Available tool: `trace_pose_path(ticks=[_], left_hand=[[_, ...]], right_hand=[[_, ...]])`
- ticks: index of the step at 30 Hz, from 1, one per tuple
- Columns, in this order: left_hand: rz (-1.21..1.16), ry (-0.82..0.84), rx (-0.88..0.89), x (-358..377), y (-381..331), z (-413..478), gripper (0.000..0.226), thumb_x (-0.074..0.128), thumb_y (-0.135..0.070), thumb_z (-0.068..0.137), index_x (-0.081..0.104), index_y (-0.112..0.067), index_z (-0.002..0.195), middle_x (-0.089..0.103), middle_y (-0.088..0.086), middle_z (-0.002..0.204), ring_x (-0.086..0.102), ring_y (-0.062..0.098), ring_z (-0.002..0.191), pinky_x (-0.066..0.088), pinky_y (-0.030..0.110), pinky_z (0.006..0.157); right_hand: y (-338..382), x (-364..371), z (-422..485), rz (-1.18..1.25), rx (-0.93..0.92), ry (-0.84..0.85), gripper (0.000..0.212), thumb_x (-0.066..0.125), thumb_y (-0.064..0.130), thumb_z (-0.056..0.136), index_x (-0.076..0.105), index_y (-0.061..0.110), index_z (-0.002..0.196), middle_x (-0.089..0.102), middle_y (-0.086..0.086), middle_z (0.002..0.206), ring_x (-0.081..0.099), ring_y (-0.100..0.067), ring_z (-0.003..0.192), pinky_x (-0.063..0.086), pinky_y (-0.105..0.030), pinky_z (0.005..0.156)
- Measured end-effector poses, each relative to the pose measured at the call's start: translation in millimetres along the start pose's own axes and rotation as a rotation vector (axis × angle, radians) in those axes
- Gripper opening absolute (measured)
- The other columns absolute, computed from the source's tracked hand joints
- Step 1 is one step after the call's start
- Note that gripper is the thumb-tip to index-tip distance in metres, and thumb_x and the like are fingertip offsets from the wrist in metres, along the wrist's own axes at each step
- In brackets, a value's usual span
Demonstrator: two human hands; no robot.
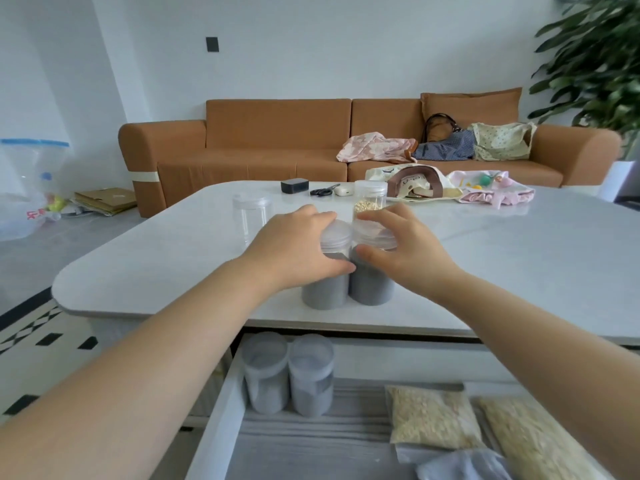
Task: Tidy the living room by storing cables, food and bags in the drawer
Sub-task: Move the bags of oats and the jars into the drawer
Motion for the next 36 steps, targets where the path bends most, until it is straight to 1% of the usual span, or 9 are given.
trace_pose_path(ticks=[6, 10, 12, 16, 19, 25, 29, 33, 36], left_hand=[[-0.177, -0.357, 0.184, -20, -17, -55, 0.076, 0.063, -0.067, 0.064, 0.061, -0.019, 0.123, 0.063, -0.006, 0.106, 0.060, 0.011, 0.089, 0.040, 0.020, 0.071], [-0.176, -0.505, 0.280, -24, -32, -81, 0.073, 0.063, -0.063, 0.066, 0.065, -0.010, 0.116, 0.063, -0.001, 0.099, 0.045, -0.001, 0.075, 0.038, 0.014, 0.066], [-0.152, -0.544, 0.333, -23, -37, -92, 0.072, 0.067, -0.060, 0.067, 0.065, -0.007, 0.115, 0.064, 0.004, 0.098, 0.050, 0.003, 0.075, 0.044, 0.018, 0.063], [-0.100, -0.568, 0.444, -21, -47, -109, 0.070, 0.074, -0.055, 0.070, 0.065, -0.002, 0.114, 0.064, 0.009, 0.097, 0.063, 0.019, 0.079, 0.052, 0.030, 0.060], [-0.099, -0.538, 0.495, -18, -50, -117, 0.068, 0.073, -0.053, 0.072, 0.066, 0.000, 0.113, 0.064, 0.011, 0.094, 0.062, 0.020, 0.075, 0.052, 0.031, 0.056], [-0.223, -0.320, 0.456, 5, -38, -119, 0.074, 0.071, -0.058, 0.069, 0.062, -0.005, 0.120, 0.062, 0.006, 0.101, 0.063, 0.020, 0.077, 0.053, 0.035, 0.059], [-0.187, -0.169, 0.406, 22, -27, -115, 0.080, 0.063, -0.067, 0.066, 0.059, -0.012, 0.125, 0.061, -0.002, 0.107, 0.061, 0.014, 0.081, 0.053, 0.030, 0.063], [-0.257, -0.037, 0.297, 29, -8, -113, 0.088, 0.059, -0.073, 0.060, 0.051, -0.021, 0.132, 0.053, -0.014, 0.114, 0.054, 0.003, 0.095, 0.046, 0.022, 0.075], [-0.245, 0.074, 0.289, 29, -2, -118, 0.084, 0.059, -0.074, 0.057, 0.050, -0.029, 0.127, 0.045, -0.025, 0.110, 0.048, -0.003, 0.097, 0.040, 0.014, 0.078]], right_hand=[[17, -16, -58, 0.079, -0.061, -0.259, 0.040, 0.071, 0.032, 0.078, 0.054, 0.019, 0.112, 0.049, 0.012, 0.111, 0.050, -0.003, 0.086, 0.040, -0.019, 0.071], [30, -22, -89, 0.122, -0.200, -0.395, 0.044, 0.064, 0.031, 0.076, 0.053, 0.008, 0.112, 0.046, 0.003, 0.117, 0.045, 0.010, 0.104, 0.038, -0.004, 0.080], [32, -23, -101, 0.125, -0.251, -0.421, 0.045, 0.066, 0.028, 0.075, 0.053, 0.005, 0.111, 0.045, -0.002, 0.119, 0.043, 0.007, 0.111, 0.042, -0.010, 0.084], [36, -24, -117, 0.095, -0.346, -0.390, 0.045, 0.070, 0.025, 0.074, 0.051, 0.008, 0.112, 0.045, -0.012, 0.121, 0.047, -0.015, 0.115, 0.049, -0.026, 0.089], [42, -24, -126, 0.046, -0.417, -0.362, 0.047, 0.073, 0.025, 0.072, 0.051, 0.009, 0.111, 0.047, -0.016, 0.117, 0.048, -0.016, 0.113, 0.048, -0.025, 0.090], [53, -16, -136, -0.041, -0.513, -0.288, 0.049, 0.071, 0.034, 0.074, 0.051, 0.009, 0.110, 0.048, -0.015, 0.114, 0.052, -0.019, 0.102, 0.050, -0.027, 0.077], [52, 1, -139, -0.062, -0.479, -0.208, 0.051, 0.069, 0.040, 0.071, 0.054, 0.009, 0.108, 0.056, -0.016, 0.106, 0.056, -0.018, 0.087, 0.050, -0.031, 0.061], [47, 22, -141, -0.113, -0.443, -0.088, 0.052, 0.067, 0.047, 0.069, 0.062, 0.008, 0.104, 0.058, -0.007, 0.104, 0.059, -0.018, 0.073, 0.049, -0.028, 0.056], [47, 37, -143, -0.146, -0.449, -0.001, 0.055, 0.065, 0.054, 0.067, 0.055, 0.015, 0.104, 0.057, -0.003, 0.102, 0.058, -0.016, 0.067, 0.048, -0.027, 0.051]])
Point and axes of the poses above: each hand's wrist, its own z-axis towards the middle knuckle, its own x-axis out of the palm, y = z × x, the point moved 9 cm from there along z, towards the middle knuckle
